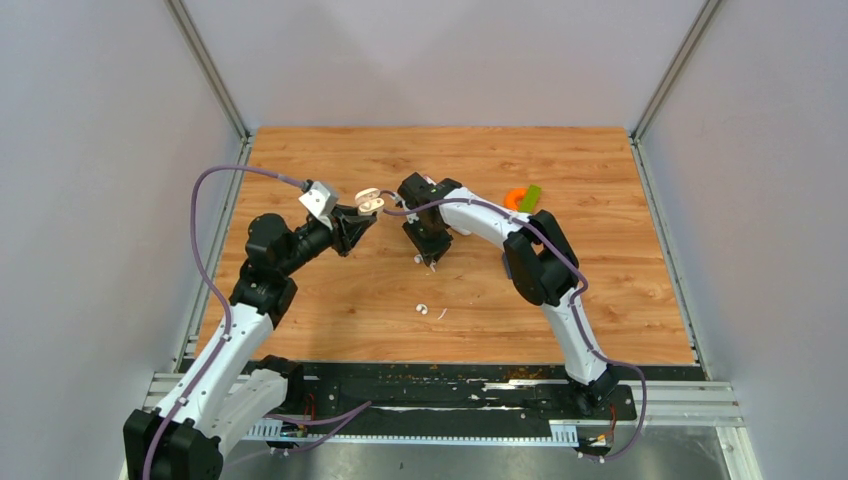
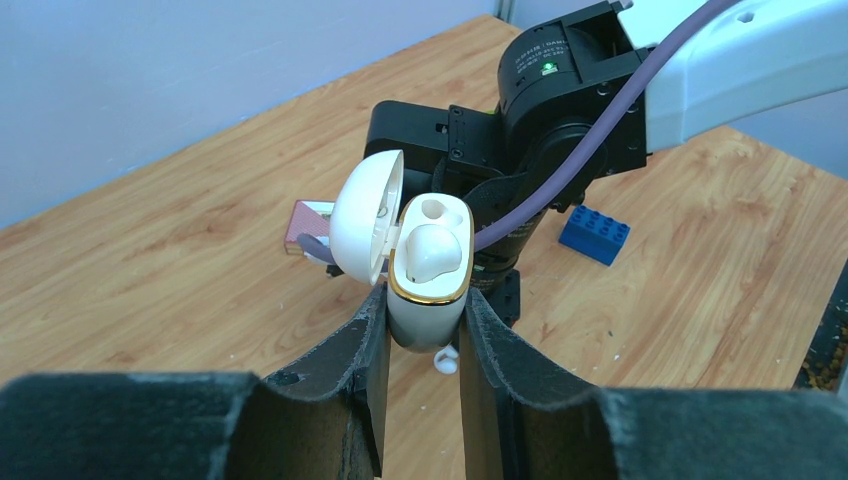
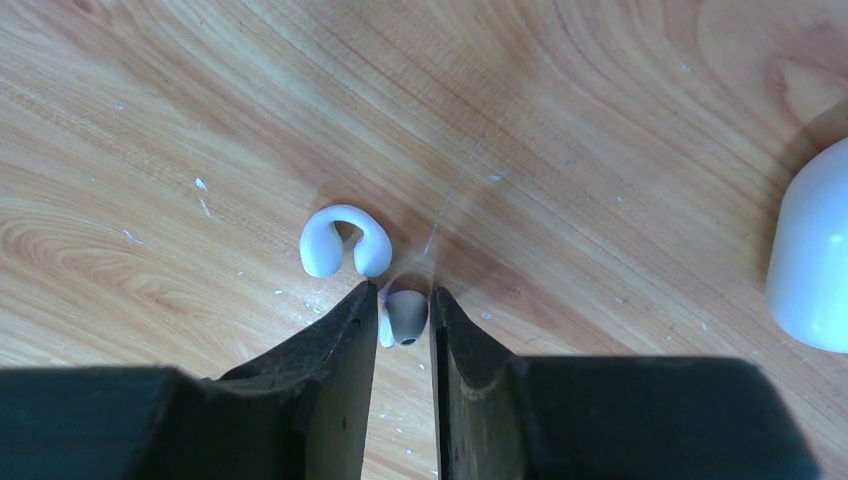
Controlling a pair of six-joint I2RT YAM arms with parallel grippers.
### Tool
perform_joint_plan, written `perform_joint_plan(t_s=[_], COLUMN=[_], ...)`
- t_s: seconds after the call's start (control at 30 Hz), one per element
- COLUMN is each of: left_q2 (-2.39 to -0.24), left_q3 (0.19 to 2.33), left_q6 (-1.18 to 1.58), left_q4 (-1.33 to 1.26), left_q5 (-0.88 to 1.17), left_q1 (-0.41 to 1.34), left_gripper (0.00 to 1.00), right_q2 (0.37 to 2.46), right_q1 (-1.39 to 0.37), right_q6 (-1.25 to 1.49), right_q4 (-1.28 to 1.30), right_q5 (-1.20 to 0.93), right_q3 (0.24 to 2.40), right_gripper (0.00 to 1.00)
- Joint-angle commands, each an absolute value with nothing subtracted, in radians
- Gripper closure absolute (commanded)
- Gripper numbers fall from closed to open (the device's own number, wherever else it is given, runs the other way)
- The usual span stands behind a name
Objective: Insert the wireless bluetooth earbuds into the charging case
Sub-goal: Pick up the earbud from the center of the board.
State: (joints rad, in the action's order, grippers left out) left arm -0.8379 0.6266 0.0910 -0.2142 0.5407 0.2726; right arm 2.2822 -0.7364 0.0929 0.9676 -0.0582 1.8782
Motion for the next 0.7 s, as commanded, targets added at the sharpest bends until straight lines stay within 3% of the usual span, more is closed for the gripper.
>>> perform_joint_plan(t_s=[0.0, 0.43, 0.67], left_q2=[-0.840, -0.847, -0.844], left_q3=[0.631, 0.619, 0.616], left_q6=[0.095, 0.106, 0.099], left_q4=[-0.263, -0.285, -0.275], left_q5=[0.543, 0.545, 0.544], left_q1=[0.266, 0.267, 0.266], left_gripper=[1.00, 1.00, 1.00], right_q2=[2.260, 2.275, 2.249], right_q1=[-0.741, -0.748, -0.742], right_q6=[0.121, 0.111, 0.106], right_q4=[1.005, 0.986, 0.992], right_q5=[-0.027, -0.026, -0.030], right_q3=[1.842, 1.843, 1.844], right_gripper=[0.73, 0.75, 0.98])
